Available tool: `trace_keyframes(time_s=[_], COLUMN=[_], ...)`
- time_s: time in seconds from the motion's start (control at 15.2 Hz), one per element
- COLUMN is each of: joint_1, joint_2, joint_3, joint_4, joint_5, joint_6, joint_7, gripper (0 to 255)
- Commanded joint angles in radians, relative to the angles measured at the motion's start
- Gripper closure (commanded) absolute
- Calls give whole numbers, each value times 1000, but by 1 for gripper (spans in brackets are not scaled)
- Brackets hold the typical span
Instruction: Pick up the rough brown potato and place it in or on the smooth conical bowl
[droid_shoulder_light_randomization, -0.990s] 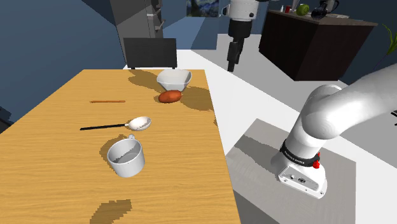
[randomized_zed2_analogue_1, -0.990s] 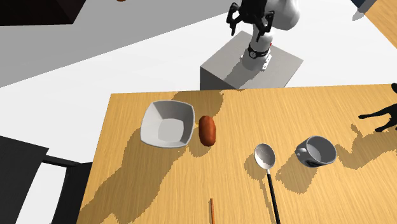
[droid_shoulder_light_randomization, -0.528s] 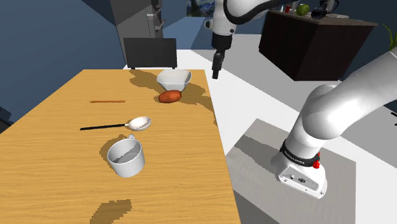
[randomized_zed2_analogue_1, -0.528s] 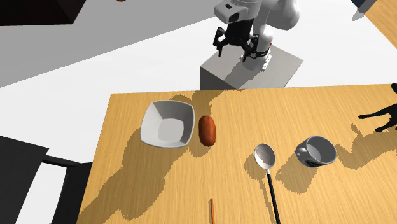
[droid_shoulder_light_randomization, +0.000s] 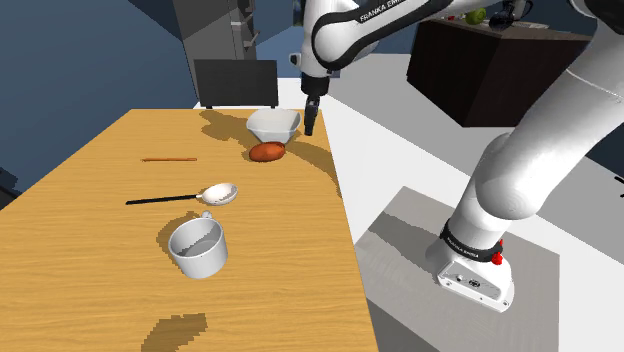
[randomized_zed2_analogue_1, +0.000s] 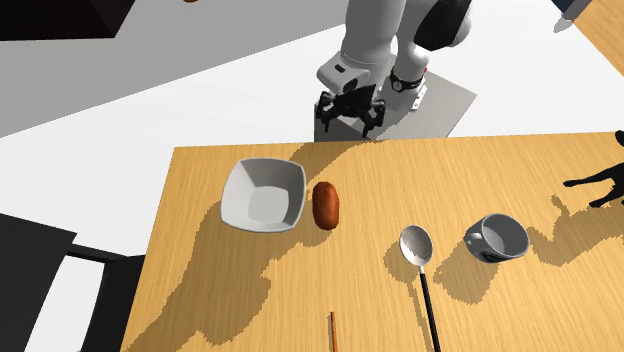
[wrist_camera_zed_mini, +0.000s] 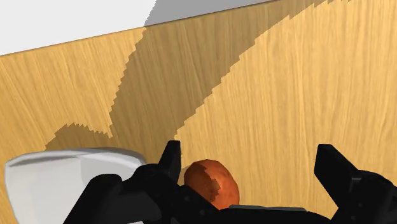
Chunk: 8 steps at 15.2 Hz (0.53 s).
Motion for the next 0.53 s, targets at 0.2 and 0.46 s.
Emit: trace_keyframes(time_s=[0.2, 0.46], joint_1=[12, 22], joint_2=[177, 321], joint_3=[6, 16], joint_4=[91, 193], joint_5=[-16, -33], joint_6=[122, 192], joint_7=[-69, -116], gripper=[0, 0])
